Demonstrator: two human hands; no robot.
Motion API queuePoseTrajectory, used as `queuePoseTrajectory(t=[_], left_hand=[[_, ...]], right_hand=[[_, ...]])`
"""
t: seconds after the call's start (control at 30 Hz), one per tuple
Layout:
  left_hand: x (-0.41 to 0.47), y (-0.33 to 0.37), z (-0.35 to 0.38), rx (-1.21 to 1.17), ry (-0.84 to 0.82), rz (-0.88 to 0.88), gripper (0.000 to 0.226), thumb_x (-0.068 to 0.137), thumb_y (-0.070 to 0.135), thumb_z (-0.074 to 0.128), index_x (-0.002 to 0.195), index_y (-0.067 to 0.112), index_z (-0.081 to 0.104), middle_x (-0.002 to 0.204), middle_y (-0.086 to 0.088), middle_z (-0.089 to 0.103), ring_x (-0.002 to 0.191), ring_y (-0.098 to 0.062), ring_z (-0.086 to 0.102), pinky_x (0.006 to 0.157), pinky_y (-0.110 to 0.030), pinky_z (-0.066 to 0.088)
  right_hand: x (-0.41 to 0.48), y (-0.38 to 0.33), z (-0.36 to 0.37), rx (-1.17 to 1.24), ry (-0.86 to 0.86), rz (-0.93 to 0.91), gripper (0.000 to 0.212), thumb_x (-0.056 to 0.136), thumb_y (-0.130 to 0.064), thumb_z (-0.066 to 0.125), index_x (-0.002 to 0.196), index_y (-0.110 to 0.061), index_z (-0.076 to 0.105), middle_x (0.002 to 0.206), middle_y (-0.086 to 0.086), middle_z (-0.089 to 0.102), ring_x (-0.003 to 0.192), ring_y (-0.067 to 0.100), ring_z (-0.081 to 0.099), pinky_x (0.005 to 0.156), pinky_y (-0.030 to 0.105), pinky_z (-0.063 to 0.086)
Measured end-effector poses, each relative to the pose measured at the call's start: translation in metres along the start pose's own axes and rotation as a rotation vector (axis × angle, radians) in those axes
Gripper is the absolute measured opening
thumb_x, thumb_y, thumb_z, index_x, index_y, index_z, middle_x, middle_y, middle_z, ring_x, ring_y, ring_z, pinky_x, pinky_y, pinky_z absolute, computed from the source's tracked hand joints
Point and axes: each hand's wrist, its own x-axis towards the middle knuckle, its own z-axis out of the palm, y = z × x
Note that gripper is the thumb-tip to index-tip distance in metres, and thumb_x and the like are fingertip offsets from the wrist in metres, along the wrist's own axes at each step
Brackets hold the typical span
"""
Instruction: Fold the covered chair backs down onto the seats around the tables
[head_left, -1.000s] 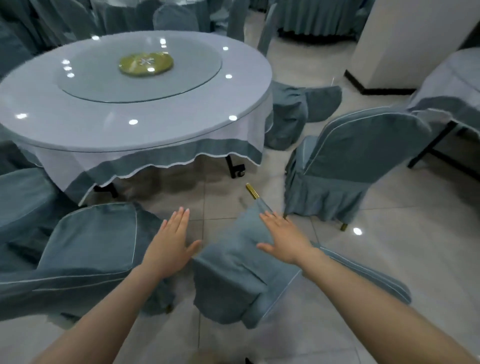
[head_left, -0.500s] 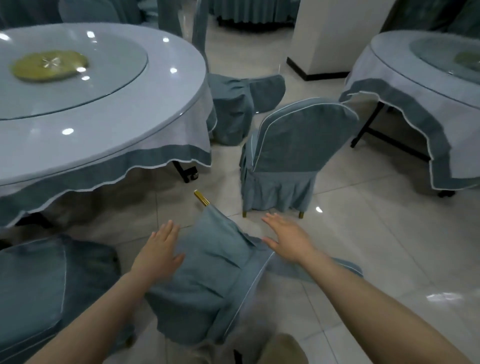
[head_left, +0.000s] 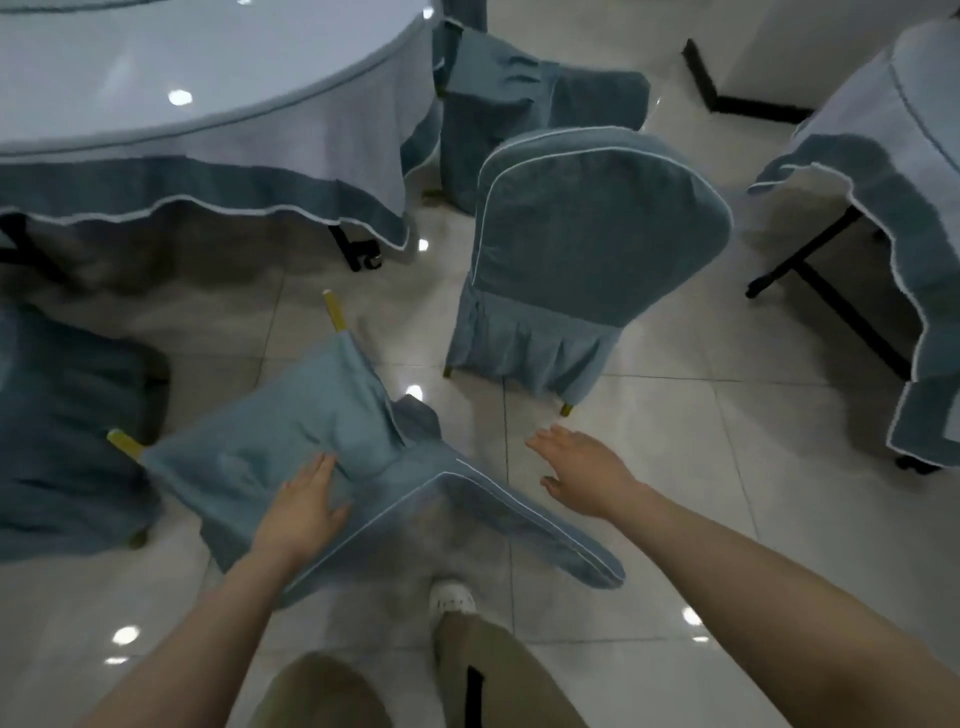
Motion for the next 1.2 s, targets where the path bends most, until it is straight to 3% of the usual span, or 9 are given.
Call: queuePoseTrajectory(t=[0.13,0.3,0.57,0.8,1.03,1.2], left_hand=[[-0.049,0.007,0.023,-0.216,0.066,-0.165,0.072,0.090,0.025,0.060,0.148,0.010,0.021,0.154,-0.010,0.024,0.141,-0.027,0.025,0.114,-0.035,0.021],[-0.111,0.026,0.052,-0.365,0.142,-0.372,0.066,0.090,0.026,0.058,0.147,0.023,0.026,0.144,-0.008,0.044,0.123,-0.031,0.050,0.094,-0.036,0.040],[-0.226,0.081,0.154,-0.499,0.261,-0.603,0.064,0.094,0.032,0.052,0.149,0.019,0.022,0.150,-0.006,0.035,0.133,-0.026,0.040,0.104,-0.033,0.033],[-0.298,0.132,0.237,-0.570,0.223,-0.708,0.064,0.094,0.036,0.050,0.149,0.024,0.021,0.151,-0.001,0.033,0.134,-0.023,0.039,0.105,-0.034,0.034],[-0.302,0.178,0.301,-0.821,0.242,-0.725,0.061,0.092,0.039,0.053,0.146,0.035,0.025,0.144,0.011,0.043,0.117,-0.014,0.052,0.095,-0.025,0.035],[-0.277,0.224,0.359,-0.904,0.298,-0.825,0.060,0.093,0.040,0.051,0.146,0.037,0.025,0.147,0.011,0.039,0.128,-0.016,0.045,0.097,-0.025,0.033]], right_hand=[[0.006,0.012,0.014,-0.039,-0.073,-0.095,0.056,0.091,-0.024,0.052,0.144,-0.018,0.034,0.148,0.007,0.038,0.131,0.027,0.038,0.109,0.037,0.031],[0.007,0.010,0.044,-0.067,-0.140,-0.199,0.054,0.092,-0.022,0.051,0.143,-0.016,0.036,0.146,0.007,0.039,0.131,0.025,0.038,0.108,0.034,0.031],[-0.043,0.038,0.093,-0.290,-0.215,-0.428,0.048,0.088,-0.023,0.054,0.135,-0.014,0.044,0.134,0.007,0.047,0.119,0.024,0.047,0.097,0.033,0.040],[-0.100,0.083,0.118,-0.379,-0.321,-0.544,0.050,0.089,-0.025,0.055,0.136,-0.012,0.044,0.142,0.006,0.042,0.131,0.026,0.038,0.104,0.037,0.035],[-0.101,0.114,0.155,-0.488,-0.376,-0.634,0.044,0.090,-0.023,0.051,0.133,-0.012,0.047,0.136,0.006,0.048,0.126,0.025,0.043,0.102,0.034,0.037],[-0.072,0.130,0.195,-0.574,-0.381,-0.810,0.047,0.089,-0.017,0.053,0.135,-0.013,0.045,0.139,0.007,0.047,0.127,0.024,0.042,0.105,0.031,0.035]])
